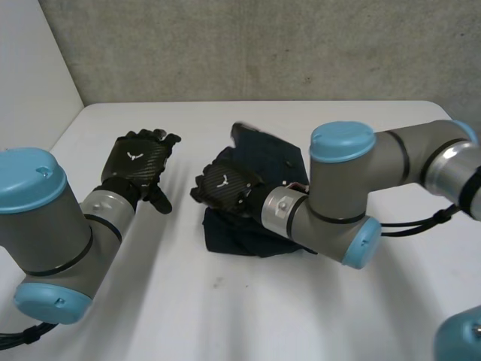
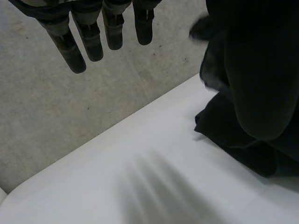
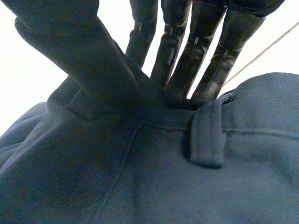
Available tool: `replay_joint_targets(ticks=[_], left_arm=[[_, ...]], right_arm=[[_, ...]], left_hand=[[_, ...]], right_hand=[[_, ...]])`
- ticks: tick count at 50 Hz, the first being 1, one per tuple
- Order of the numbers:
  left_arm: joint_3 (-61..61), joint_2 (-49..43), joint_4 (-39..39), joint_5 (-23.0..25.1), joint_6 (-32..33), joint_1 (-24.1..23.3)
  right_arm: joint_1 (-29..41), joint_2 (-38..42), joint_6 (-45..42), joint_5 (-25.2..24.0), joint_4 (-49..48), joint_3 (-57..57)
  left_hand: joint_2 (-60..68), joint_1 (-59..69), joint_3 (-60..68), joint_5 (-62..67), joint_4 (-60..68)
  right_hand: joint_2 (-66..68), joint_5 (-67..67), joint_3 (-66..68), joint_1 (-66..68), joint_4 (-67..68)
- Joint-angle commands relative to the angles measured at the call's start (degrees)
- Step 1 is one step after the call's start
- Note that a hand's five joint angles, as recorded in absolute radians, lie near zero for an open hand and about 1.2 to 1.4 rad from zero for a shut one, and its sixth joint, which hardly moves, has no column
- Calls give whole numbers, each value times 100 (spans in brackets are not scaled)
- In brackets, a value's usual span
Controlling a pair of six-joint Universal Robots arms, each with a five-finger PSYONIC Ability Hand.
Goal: Fold the shorts.
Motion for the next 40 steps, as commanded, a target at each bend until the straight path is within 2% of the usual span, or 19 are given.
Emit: replay_joint_targets(ticks=[1,4,8,10,14,17,18,22,25,29,33,34,37,40], left_arm=[[127,26,16,7,0,38],[328,26,59,16,0,-23],[758,17,86,25,-9,-216],[979,8,86,25,-26,-331],[1515,-123,86,34,-245,-594],[1841,-439,86,113,-448,-788],[1937,-527,86,156,-483,-858],[2377,-1046,33,473,-536,-1157],[2623,-1476,25,736,-527,-1298],[2992,-2030,-89,807,-536,-1325],[3335,-2522,-396,746,-492,-1272],[3405,-2602,-484,720,-483,-1254],[3581,-2839,-897,509,-475,-1132],[3643,-2963,-1267,158,-370,-991]], right_arm=[[-22,-184,298,787,93,-170],[-40,-790,1158,902,49,75],[-136,-1608,2407,954,-47,445],[-398,-1985,3029,1059,-126,602],[-812,-2242,3812,1401,-118,840],[-980,-2260,3999,1814,-30,920],[-1067,-2269,3982,2147,92,989],[-1243,-2225,3763,2912,408,1086],[-1279,-2207,3683,3151,436,1209],[-1288,-2137,3648,2959,339,1333],[-1270,-1804,3657,2248,286,1263],[-1244,-1664,3683,1933,286,1176],[-1209,-1330,3657,1589,321,956],[-1200,-1057,3657,1535,374,780]], left_hand=[[-150,-81,-219,-243,-153],[-150,-81,-219,-243,-153],[-150,-81,-219,-243,-153],[-150,-81,-219,-243,-153],[-133,-65,-202,-226,-136],[-82,-14,-152,-176,-86],[-82,-14,-152,-175,-85],[-32,36,-101,-125,-35],[-15,53,-85,-108,-18],[52,120,-18,-41,49],[136,204,67,43,133],[136,205,67,43,133],[170,238,100,77,167],[170,238,100,77,167]], right_hand=[[-4042,-4187,-4142,-3189,-4175],[-4749,-4894,-4849,-3896,-4881],[-4793,-4938,-4893,-3940,-4925],[-4793,-4938,-4893,-3940,-4925],[-4793,-4938,-4893,-3940,-4925],[-4793,-4938,-4893,-3940,-4925],[-4793,-4938,-4893,-3940,-4925],[-4793,-4938,-4893,-3940,-4925],[-4793,-4938,-4893,-3940,-4925],[-4793,-4938,-4893,-3940,-4925],[-4793,-4938,-4893,-3940,-4925],[-4793,-4938,-4893,-3940,-4925],[-4793,-4938,-4893,-3940,-4925],[-4793,-4938,-4893,-3940,-4925]])
